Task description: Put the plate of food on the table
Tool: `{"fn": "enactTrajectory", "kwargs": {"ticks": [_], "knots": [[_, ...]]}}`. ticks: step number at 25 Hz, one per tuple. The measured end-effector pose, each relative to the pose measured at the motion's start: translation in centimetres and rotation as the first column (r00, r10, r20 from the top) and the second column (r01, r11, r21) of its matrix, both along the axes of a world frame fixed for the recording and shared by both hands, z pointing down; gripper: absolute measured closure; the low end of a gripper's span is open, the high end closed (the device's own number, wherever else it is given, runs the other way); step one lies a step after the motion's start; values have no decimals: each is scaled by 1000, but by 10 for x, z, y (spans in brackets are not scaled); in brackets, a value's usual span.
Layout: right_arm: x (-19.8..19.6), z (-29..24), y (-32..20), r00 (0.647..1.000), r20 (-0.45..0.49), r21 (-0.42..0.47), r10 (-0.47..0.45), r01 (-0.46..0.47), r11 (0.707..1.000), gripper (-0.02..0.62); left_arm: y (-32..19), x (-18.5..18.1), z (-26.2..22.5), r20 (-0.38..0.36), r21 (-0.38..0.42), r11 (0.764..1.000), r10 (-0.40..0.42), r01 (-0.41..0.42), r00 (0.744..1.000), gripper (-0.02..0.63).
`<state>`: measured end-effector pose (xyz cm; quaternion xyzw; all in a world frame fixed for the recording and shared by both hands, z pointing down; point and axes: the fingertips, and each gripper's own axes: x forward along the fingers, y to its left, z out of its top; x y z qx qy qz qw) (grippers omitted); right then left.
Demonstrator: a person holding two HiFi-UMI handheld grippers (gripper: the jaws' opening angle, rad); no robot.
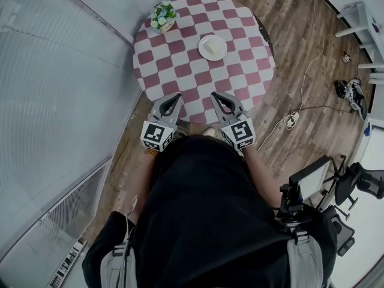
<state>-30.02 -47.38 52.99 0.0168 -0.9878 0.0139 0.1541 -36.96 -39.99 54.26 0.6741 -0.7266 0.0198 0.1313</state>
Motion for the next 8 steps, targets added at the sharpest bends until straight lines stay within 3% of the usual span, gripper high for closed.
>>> {"fn": "enactTrajectory", "kwargs": {"ticks": [8], "knots": [[-15,4,-5,1000,-15,-3,-15,15,1000,586,0,-14,3,0,-11,1000,-18,18,1000,600]]}}
